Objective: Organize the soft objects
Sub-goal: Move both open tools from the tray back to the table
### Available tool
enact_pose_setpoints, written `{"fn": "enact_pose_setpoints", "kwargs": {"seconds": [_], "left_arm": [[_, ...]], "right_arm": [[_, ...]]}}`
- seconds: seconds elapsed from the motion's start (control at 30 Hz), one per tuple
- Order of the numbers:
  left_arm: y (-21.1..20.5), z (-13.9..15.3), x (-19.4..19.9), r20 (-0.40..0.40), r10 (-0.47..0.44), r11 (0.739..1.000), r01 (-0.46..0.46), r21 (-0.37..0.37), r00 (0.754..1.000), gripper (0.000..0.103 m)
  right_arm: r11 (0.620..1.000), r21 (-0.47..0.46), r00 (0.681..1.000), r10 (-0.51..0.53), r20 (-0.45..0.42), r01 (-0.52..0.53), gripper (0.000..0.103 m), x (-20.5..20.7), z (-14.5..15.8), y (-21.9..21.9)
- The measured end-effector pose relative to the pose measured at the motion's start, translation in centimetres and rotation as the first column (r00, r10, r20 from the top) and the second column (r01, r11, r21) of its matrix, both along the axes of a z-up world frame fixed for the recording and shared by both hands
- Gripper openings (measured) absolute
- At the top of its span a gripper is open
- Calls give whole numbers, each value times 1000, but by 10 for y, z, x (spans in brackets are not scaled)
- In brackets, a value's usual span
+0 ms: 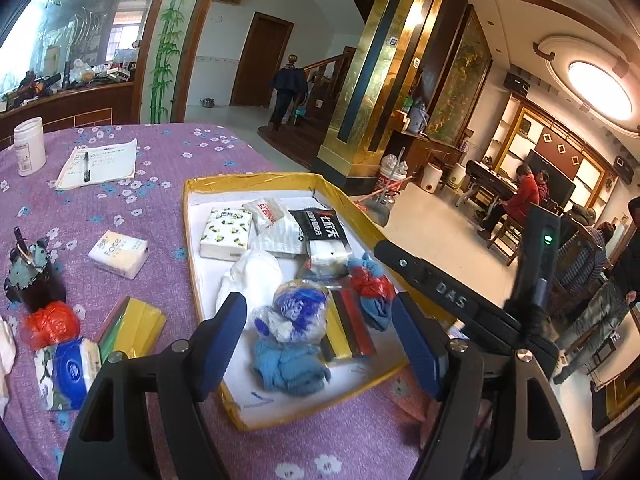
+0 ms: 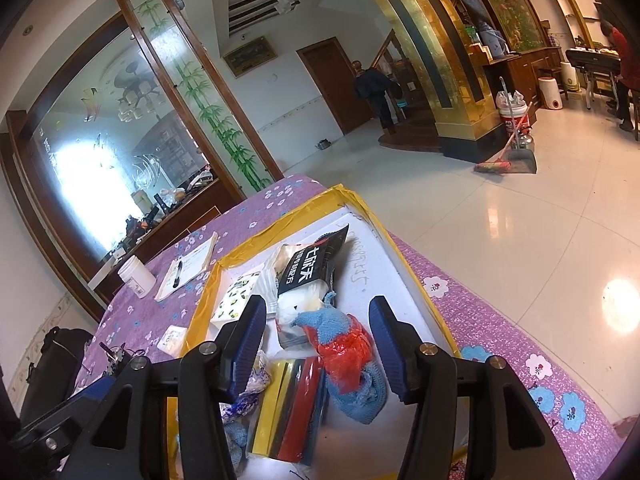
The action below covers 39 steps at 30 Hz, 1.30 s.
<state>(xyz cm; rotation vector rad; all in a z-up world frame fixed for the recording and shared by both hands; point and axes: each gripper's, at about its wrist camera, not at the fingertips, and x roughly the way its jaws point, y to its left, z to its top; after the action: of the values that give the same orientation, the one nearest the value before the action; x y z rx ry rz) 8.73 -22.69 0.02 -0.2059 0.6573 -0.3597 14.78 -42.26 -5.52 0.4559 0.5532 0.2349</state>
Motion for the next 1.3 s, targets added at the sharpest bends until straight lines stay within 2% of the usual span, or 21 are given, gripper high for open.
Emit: {"fn": "enact_pose_setpoints", "kwargs": {"seconds": [0.2, 0.47, 0.63, 0.83, 0.97, 1.07, 1.2, 1.3], "left_arm": [[18, 10, -18, 17, 22, 1000, -22, -6, 1000, 74], [78, 26, -44, 48, 119, 992, -117, -48, 992, 77], [113, 23, -55, 45, 193, 979, -189, -72, 980, 79], [144, 15, -69, 42, 256, 966, -253, -55, 966, 79], [177, 8, -84, 26, 337, 940, -335, -58, 941, 79], [209, 2, -96, 9, 413, 909, -411, -73, 911, 79], [249, -9, -103, -32, 507, 855, -507, -109, 862, 79], [267, -17, -103, -62, 537, 830, -541, -137, 841, 79]], "right_arm": [[1000, -3, 1000, -1, -3, 1, 58, 1, -1, 0], [1000, -14, 1000, -7, -11, 7, 60, 3, -3, 1], [1000, -21, 1000, -10, -16, 10, 61, 3, -3, 2], [999, -30, 1000, -13, -17, 12, 63, 2, -2, 3], [998, -55, 1000, -18, -11, 18, 63, -1, 1, 7], [999, -47, 1000, -9, -1, 9, 63, -8, 6, 10], [997, -67, 998, 51, 40, -48, 63, -20, 25, 29], [990, -85, 992, 114, 57, -109, 68, -27, 35, 50]]}}
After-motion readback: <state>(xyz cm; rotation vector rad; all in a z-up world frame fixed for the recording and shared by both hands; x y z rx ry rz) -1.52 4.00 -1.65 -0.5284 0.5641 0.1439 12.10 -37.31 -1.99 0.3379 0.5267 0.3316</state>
